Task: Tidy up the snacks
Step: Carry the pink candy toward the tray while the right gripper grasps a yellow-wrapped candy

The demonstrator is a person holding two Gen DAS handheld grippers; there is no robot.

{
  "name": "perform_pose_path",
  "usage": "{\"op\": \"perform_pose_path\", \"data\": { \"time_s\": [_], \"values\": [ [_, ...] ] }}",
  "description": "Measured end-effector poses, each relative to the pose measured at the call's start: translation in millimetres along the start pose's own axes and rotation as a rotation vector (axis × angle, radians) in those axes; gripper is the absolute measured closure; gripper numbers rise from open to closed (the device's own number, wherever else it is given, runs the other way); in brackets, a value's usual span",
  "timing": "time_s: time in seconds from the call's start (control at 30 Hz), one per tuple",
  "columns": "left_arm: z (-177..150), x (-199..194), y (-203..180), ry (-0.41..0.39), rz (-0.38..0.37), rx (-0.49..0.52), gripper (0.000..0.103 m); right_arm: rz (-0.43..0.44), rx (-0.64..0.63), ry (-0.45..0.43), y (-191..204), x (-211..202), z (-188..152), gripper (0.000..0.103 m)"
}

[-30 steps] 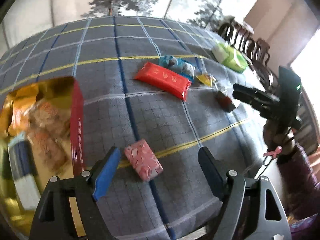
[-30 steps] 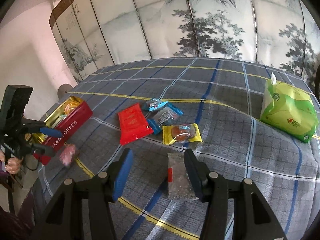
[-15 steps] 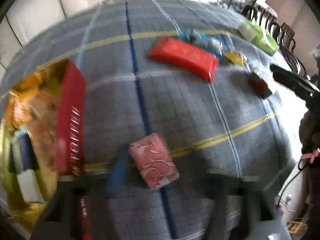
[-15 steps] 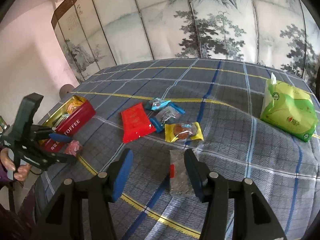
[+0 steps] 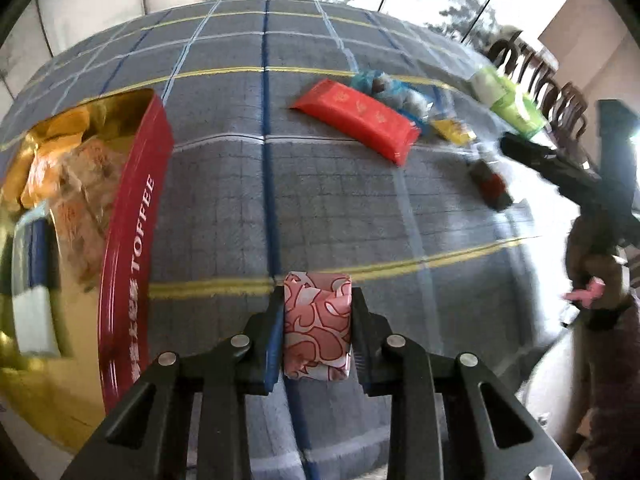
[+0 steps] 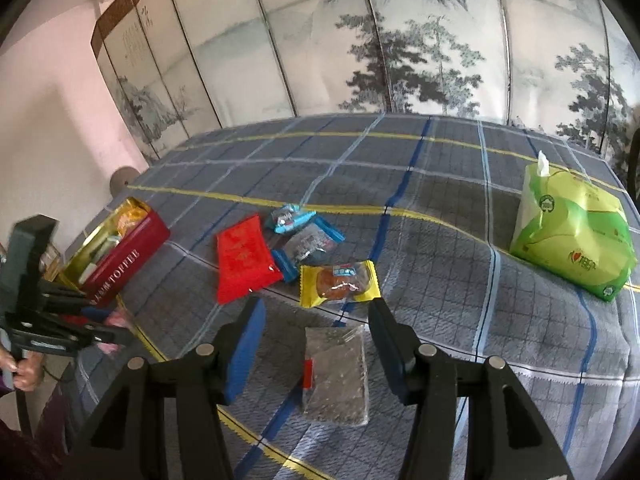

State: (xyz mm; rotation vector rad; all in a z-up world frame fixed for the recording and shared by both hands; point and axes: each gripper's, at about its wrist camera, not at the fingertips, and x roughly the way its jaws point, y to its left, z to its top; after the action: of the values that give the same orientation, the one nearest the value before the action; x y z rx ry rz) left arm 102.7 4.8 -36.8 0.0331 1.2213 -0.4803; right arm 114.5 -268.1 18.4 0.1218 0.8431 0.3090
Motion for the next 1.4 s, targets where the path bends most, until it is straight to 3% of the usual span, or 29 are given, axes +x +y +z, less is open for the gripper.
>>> {"op": "perform_pose_path", "data": {
  "time_s": [0.23, 0.33, 0.5, 0.57, 0.63, 0.77, 1.07, 1.4],
  "values": [
    [-9.2, -19.6, -4.3, -0.025, -0.049, -0.028, 0.077, -0.015, -0.098, 0.108, 5.4, 33.9, 18.7, 0.048],
    [-9.0, -24.1, -8.0, -0.032, -0.057, -0.021, 0.077, -0.069, -0.163, 0.133, 10.7, 47.8, 26.4, 0.048],
    [-10.2, -28.6, -10.9, -0.041, -0.07, -0.011, 0.077, -0.09, -0.2, 0.183, 11.6, 70.3, 29.0, 0.048],
    [-10.2, -29.6, -11.7, -0.043, -0.071, -0.01, 0.077, -0.089, -0.202, 0.205, 11.4, 78.6, 28.1, 0.055],
    [-10.7, -30.8, -12.0, -0.047, -0.074, -0.012, 0.077, -0.108, -0.206, 0.204, 12.0, 78.0, 28.0, 0.075],
    [-14.0, -36.0, -11.8, -0.06, -0.079, -0.018, 0.077, -0.125, -0.181, 0.16, 14.0, 60.7, 27.9, 0.077],
    [-25.3, -63.2, 0.1, -0.132, -0.08, -0.062, 0.077, 0.016, -0.111, 0.008, 74.6, 4.9, -13.0, 0.077],
    [-43.1, -106.3, 41.3, -0.211, -0.035, -0.151, 0.077, 0.072, 0.04, -0.024, 91.3, 16.7, -50.6, 0.077]
  ]
}}
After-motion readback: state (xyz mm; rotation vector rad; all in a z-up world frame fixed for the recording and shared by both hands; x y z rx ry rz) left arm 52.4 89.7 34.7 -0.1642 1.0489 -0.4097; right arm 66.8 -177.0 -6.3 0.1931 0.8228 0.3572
